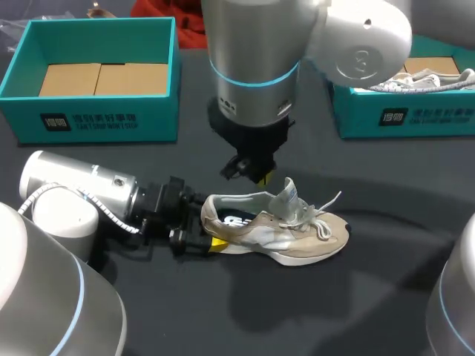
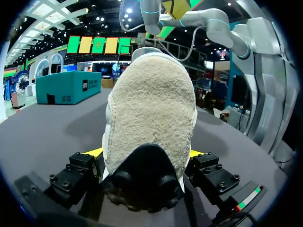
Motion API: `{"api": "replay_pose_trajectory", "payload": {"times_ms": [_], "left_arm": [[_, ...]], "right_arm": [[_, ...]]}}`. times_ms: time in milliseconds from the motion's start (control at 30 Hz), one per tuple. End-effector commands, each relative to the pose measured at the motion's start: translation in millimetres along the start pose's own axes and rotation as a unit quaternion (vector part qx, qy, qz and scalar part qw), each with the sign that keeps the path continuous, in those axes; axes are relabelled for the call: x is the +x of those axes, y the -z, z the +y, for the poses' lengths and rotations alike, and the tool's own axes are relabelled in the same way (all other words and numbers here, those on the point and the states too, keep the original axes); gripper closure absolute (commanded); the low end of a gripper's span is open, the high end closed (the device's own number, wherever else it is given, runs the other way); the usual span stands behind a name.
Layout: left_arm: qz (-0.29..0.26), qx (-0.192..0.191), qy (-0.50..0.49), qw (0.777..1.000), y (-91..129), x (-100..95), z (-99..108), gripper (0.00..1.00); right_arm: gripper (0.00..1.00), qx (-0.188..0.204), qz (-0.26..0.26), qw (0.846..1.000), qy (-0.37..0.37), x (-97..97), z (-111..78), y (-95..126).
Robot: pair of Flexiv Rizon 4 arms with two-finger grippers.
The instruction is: Take the shoe out of the shoebox, open the shoe tongue, remove and reinsert the insole, then place the shoe into the shoebox
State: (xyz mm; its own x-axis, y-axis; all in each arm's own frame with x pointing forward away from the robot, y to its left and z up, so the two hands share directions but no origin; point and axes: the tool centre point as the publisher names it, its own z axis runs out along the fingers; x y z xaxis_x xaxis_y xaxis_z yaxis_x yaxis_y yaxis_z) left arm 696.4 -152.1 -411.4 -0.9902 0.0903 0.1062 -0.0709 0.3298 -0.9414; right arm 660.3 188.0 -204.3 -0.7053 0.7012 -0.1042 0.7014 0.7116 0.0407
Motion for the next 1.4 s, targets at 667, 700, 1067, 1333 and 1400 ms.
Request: {"api": "replay_pose_trajectory", "payload": {"times_ms": [667,700,1067,1333,1400], "left_arm": [[0.0,-0.001,0.0,1.0,-2,-0.3,4,1.0],[0.0,-0.001,0.0,1.0,-2,-0.3,4,1.0],[0.0,-0.001,0.0,1.0,-2,-0.3,4,1.0],[0.0,-0.001,0.0,1.0,-2,-0.3,4,1.0],[0.0,-0.001,0.0,1.0,-2,-0.3,4,1.0]], "right_arm": [[1.0,0.035,0.038,0.971,0.231,32.3,30.1,-48],[1.0,0.035,0.038,0.971,0.231,32.3,30.1,-48],[1.0,-0.002,0.047,0.96,0.276,38.9,40.2,-82],[1.0,-0.011,0.058,0.968,0.242,27.8,36.9,-106],[1.0,-0.011,0.058,0.968,0.242,27.8,36.9,-106]]}}
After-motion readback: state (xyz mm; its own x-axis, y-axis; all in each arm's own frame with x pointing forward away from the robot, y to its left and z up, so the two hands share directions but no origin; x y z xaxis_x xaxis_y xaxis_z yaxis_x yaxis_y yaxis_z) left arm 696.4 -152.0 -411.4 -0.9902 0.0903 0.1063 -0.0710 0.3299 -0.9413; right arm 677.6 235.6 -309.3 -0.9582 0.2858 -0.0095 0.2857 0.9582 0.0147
